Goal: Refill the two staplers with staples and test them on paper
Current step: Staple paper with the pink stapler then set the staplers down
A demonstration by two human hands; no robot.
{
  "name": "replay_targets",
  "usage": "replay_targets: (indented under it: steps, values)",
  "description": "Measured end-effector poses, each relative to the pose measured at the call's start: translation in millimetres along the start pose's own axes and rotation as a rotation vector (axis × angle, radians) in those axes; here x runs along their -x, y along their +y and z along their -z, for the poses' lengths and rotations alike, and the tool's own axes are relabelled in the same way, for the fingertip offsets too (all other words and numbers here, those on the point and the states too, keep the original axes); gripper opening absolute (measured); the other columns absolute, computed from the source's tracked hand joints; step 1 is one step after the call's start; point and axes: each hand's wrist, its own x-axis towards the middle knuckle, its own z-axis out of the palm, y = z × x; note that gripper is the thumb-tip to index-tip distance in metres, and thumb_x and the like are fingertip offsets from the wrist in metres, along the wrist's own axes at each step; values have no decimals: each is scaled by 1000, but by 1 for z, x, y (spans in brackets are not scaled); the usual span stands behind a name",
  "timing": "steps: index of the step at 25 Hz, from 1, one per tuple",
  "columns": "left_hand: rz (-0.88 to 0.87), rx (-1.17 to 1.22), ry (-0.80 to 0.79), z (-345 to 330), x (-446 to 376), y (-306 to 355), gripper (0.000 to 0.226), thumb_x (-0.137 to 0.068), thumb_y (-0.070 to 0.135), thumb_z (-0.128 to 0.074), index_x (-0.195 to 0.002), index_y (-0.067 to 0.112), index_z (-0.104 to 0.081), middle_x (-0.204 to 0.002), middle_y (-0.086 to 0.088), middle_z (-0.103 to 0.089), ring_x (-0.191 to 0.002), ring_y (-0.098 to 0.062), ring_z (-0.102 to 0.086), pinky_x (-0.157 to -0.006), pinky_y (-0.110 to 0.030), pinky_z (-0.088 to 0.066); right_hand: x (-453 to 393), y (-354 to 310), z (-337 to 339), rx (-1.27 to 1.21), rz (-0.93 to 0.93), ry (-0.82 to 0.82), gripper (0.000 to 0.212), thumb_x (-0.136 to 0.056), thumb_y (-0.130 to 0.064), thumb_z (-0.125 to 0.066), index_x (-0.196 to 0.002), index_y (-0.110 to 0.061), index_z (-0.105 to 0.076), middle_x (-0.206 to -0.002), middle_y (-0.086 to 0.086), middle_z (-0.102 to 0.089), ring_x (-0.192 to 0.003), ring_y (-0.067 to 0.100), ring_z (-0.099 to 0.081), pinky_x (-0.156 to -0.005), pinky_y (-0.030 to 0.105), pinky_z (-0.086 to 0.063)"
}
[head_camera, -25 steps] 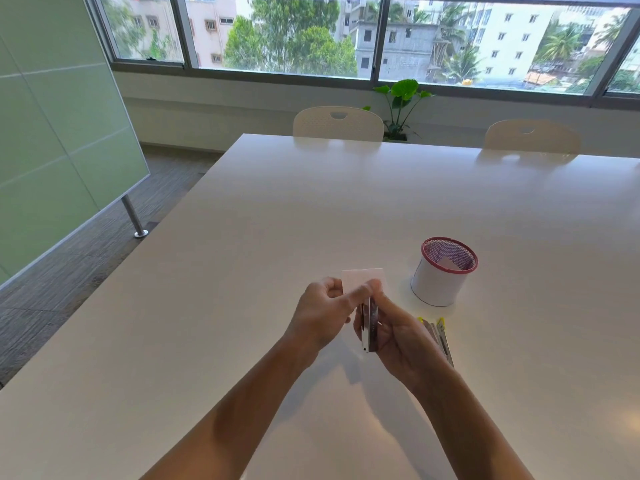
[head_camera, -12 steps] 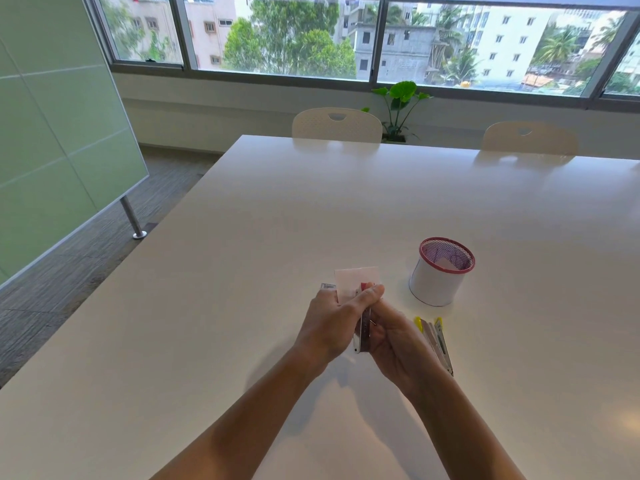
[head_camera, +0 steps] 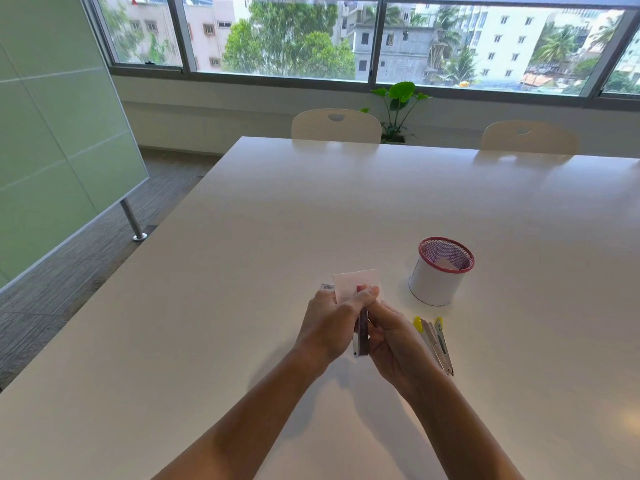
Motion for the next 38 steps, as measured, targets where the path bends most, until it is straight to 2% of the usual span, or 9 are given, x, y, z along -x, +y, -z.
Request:
replay_targets:
  steps: [5, 8, 12, 18, 22, 26, 29, 31, 38]
  values:
    - [13, -36, -27, 1, 1, 0, 58, -73, 66, -64, -101, 17, -73, -99, -8, -71, -89, -18, -72, -81, -30, -61, 2, -3, 1, 13, -15, -11, 44, -82, -35, -57, -112, -4, -68, -111, 23, -68, -104, 35, -63, -97, 48, -51]
    - [33, 21, -56, 2, 1, 2, 51, -81, 64, -62, -96, 17, -75, -93, -8, -76, -87, -20, -74, -81, -36, -61, 2, -6, 4, 74, -5, -50, 48, -90, -37, -53, -120, -1, -65, -109, 20, -71, -101, 30, -69, -77, 36, -60]
    - [27, 111, 45, 2, 2, 9, 34, -104, 33, -45, -97, 16, -73, -96, -9, -75, -92, -22, -72, -81, -36, -61, 6, -16, 11, 160, -50, -29, 47, -86, -45, -59, -107, -5, -72, -85, 6, -69, -78, 16, -62, -67, 23, -50]
    - [43, 214, 116, 4, 2, 17, 28, -104, 25, -45, -88, 22, -68, -91, -2, -74, -86, -20, -74, -83, -43, -60, 3, -35, 31, 136, -78, 231, 22, -89, -28, -67, -94, -7, -70, -98, 11, -70, -94, 24, -64, -82, 31, -54]
    - [66, 267, 133, 4, 2, 18, 24, -103, 23, -48, -88, 23, -67, -87, 0, -72, -71, -13, -74, -82, -43, -59, 4, -52, 57, 141, -35, 293, 35, -83, -28, -72, -108, -4, -68, -102, 12, -70, -92, 24, -64, -88, 35, -54]
    - [64, 289, 137, 5, 1, 17, 21, -100, 19, -55, -87, 19, -72, -83, 0, -73, -74, -13, -71, -83, -42, -61, 10, -65, 82, 410, 70, 441, 30, -85, -35, -72, -104, -12, -68, -99, 7, -70, -88, 21, -65, -70, 29, -52]
    - [55, 292, 122, 5, -1, 14, 18, -97, 16, -60, -91, 13, -76, -87, -3, -74, -81, -14, -69, -83, -41, -61, 13, -70, 100, 876, 107, 685, 36, -81, -50, -74, -102, -20, -68, -92, -1, -69, -84, 18, -62, -69, 33, -50]
    - [55, 287, 119, 5, -2, 13, 17, -96, 16, -61, -96, 10, -77, -92, -5, -74, -85, -17, -68, -83, -41, -61, 13, -70, 108, 1102, 104, 772, 40, -82, -53, -72, -102, -19, -68, -87, -1, -67, -80, 18, -60, -72, 33, -50]
    - [58, 301, 75, 3, -2, 11, 15, -93, 13, -65, -98, 6, -78, -95, -6, -76, -83, -14, -69, -83, -38, -61, 3, -60, 117, 1281, 10, 801, 45, -81, -55, -71, -98, -14, -63, -87, 7, -65, -85, 26, -61, -81, 42, -56]
